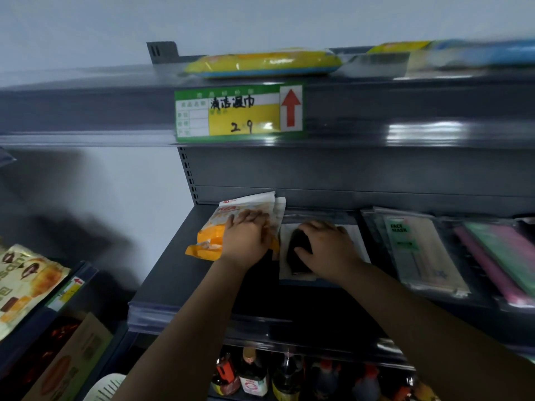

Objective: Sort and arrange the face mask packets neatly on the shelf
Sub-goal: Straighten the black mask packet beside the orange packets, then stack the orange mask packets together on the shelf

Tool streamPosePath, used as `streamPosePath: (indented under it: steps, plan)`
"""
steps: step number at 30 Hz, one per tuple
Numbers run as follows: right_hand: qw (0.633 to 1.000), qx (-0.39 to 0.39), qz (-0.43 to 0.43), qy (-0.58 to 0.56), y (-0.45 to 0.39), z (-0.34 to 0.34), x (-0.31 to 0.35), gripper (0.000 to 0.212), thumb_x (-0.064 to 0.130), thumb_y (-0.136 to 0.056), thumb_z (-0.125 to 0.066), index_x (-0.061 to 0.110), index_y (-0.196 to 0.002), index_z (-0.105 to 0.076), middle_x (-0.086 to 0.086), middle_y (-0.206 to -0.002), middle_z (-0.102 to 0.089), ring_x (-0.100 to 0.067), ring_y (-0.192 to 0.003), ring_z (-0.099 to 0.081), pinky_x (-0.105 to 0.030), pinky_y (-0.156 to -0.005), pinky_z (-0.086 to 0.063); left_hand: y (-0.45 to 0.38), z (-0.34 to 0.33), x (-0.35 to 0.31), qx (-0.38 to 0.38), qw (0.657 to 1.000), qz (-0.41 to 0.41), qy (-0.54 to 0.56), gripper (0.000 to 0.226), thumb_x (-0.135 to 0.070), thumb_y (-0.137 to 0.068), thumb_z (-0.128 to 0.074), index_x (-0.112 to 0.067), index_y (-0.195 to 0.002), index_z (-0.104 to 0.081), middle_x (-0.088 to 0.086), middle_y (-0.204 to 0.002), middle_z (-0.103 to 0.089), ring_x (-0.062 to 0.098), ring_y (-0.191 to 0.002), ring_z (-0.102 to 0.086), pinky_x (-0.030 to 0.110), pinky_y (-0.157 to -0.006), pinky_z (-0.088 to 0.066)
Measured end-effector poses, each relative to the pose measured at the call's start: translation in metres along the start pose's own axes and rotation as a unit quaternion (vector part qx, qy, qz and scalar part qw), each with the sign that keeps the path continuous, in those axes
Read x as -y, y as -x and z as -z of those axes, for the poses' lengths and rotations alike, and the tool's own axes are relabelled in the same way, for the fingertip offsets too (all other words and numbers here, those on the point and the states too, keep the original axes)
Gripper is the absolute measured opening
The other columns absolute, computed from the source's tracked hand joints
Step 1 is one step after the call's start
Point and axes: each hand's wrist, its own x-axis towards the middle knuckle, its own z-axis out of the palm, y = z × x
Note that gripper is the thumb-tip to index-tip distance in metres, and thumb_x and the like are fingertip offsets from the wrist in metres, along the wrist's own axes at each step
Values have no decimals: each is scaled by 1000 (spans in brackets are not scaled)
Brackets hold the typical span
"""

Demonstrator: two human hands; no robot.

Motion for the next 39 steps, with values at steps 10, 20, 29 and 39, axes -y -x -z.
streamPosePath:
  steps: [10, 20, 29, 39]
  plan:
    - [999, -28, 12, 19, 15, 15, -15, 53, 41, -92, -45, 20, -140, -36, 0, -143, -41, -23, -134, -34, -36, -106, -29, 15, 20, -31, 11, 999, 8, -41, 53, -34, -94, -41, -21, -145, -30, 1, -151, -34, 22, -142, -22, 39, -115, -14]
    - [986, -54, -69, 143, 105, 53, -110, 58, 37, -88, -50, 12, -138, -38, -10, -143, -41, -30, -130, -38, -41, -102, -32, 36, 26, -160, 38, 990, -110, -82, 55, -40, -92, -42, -25, -143, -30, 1, -144, -42, 25, -134, -35, 44, -115, -17]
    - [970, -74, -179, 148, 233, 93, -213, 50, 35, -86, -54, 11, -129, -48, -10, -130, -51, -33, -120, -46, -42, -94, -37, 68, 11, -322, 46, 980, -185, -56, 55, -45, -95, -35, -26, -146, -24, -2, -146, -38, 23, -134, -34, 42, -111, -22]
    - [946, -78, -286, 131, 365, 113, -320, 53, 39, -93, -41, 19, -142, -31, -4, -146, -36, -27, -134, -31, -40, -106, -28, 112, -14, -471, 45, 970, -239, 7, 55, -44, -95, -35, -26, -146, -26, -4, -145, -40, 21, -134, -34, 38, -109, -26]
